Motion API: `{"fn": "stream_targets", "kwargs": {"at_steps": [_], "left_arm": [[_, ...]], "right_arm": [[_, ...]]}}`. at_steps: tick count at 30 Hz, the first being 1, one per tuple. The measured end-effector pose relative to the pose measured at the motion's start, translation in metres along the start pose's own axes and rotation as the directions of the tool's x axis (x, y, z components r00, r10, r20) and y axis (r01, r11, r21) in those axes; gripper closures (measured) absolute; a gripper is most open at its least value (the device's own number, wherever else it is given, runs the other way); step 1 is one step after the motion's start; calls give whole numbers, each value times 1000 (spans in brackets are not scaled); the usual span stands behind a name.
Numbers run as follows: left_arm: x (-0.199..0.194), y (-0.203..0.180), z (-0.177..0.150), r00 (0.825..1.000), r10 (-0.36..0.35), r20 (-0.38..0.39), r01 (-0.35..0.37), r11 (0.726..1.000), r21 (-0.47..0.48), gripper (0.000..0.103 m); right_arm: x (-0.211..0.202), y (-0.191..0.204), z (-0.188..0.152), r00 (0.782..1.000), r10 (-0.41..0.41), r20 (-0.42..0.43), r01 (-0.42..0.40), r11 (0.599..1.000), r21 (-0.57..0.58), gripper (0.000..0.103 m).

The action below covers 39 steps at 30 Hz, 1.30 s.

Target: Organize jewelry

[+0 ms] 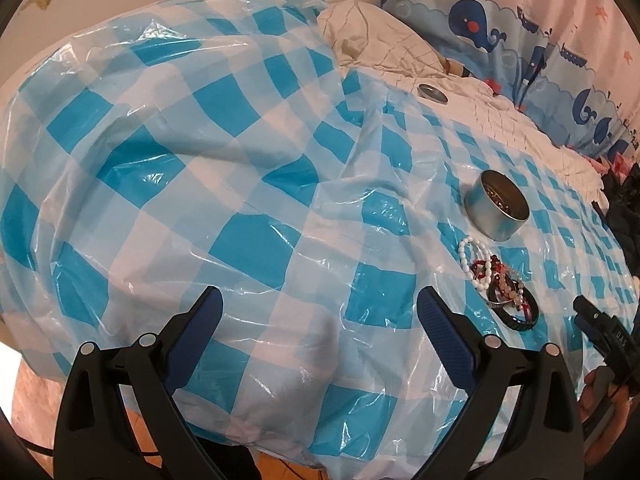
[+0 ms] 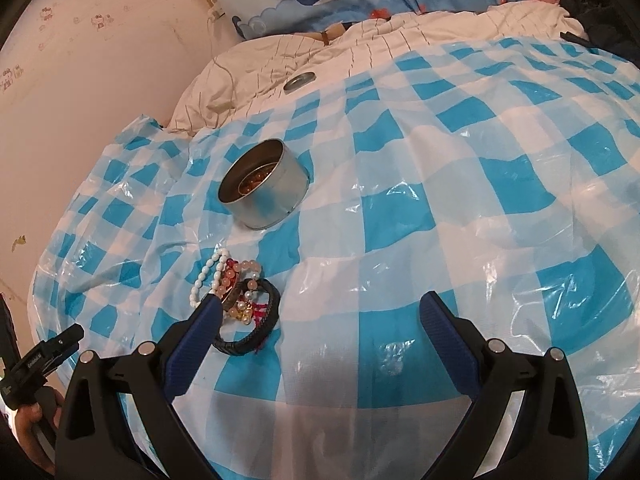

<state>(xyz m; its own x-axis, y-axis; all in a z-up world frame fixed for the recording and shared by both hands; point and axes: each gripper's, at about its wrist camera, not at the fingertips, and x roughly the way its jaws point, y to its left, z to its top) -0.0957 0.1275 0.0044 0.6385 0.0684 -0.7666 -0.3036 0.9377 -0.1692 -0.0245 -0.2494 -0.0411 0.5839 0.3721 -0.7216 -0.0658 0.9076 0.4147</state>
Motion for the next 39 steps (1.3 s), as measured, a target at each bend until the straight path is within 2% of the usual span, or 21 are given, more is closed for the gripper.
{"fn": "stream_targets", "kwargs": {"at_steps": [5,39], "left_arm": [[1,2,0,1000,-15,-4,15,1000,-26,9],[7,-9,-3,999,-30,-18,29,999,-19,9]], "right_arm": [[3,-1,-2,1000,-2,-11,2,1000,-1,8],[14,-2,-9,999,-26,-30,25,1000,-18,7]]}}
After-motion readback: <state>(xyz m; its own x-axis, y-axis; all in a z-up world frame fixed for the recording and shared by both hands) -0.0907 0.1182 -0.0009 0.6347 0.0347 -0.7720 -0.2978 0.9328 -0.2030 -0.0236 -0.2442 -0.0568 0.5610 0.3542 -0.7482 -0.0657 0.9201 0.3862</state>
